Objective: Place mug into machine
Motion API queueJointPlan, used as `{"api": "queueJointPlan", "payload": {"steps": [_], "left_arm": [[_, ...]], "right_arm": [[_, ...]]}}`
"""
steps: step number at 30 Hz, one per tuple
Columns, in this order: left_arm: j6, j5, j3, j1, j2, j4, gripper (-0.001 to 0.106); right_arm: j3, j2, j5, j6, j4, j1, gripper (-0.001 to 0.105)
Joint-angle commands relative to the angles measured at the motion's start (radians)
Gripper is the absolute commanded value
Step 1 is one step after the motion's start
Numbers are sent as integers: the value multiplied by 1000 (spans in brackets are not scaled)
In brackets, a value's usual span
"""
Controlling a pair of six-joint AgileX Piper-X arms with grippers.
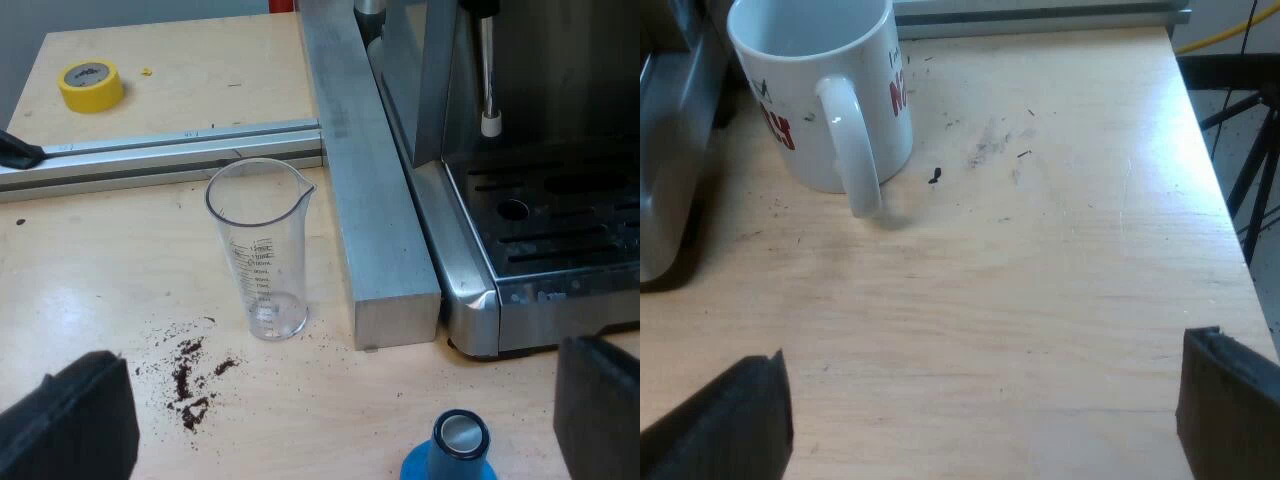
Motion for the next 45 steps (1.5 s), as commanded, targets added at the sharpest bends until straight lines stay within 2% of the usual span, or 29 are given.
{"api": "queueJointPlan", "payload": {"steps": [1,4,5,8,12,15,17,19,21,22,24,27,29,33,38,41,45], "left_arm": [[-2,6,0,-1,-138,-13,85],[-2,30,0,-1,-138,-13,85],[-2,53,0,-1,-138,-13,85],[-2,91,-8,-5,-133,-13,85],[-2,142,-39,-38,-101,-13,85],[-2,166,-49,-84,-74,-24,85],[-2,237,-49,-160,-46,-79,85],[-2,275,-49,-208,-32,-130,85],[-2,284,-49,-229,-28,-151,85],[-2,304,-46,-277,-16,-204,85],[-2,324,-37,-313,-4,-231,85],[-2,402,-10,-359,13,-245,85],[-2,461,30,-388,24,-266,85],[-2,478,112,-415,27,-343,85],[-2,478,247,-418,30,-503,85],[-2,478,293,-418,29,-525,85],[-2,478,305,-418,33,-525,85]], "right_arm": [[-6,-46,-10,-11,-14,1,79],[-6,-46,-10,5,-16,1,79],[-9,-44,-10,57,-15,1,79],[-41,-30,-30,59,7,1,79],[-106,15,-79,25,74,1,79],[-158,55,-91,1,107,1,79],[-212,102,-108,1,123,1,79],[-232,124,-150,3,120,1,79],[-243,157,-192,3,120,3,79],[-245,172,-199,3,120,6,79],[-245,194,-210,3,120,20,79],[-245,221,-211,1,114,45,79],[-245,241,-211,-38,112,64,79],[-232,272,-211,-58,100,85,79],[-164,289,-211,-58,35,89,79],[-117,289,-211,-58,-4,89,79],[-57,291,-211,-58,-71,89,79]]}}
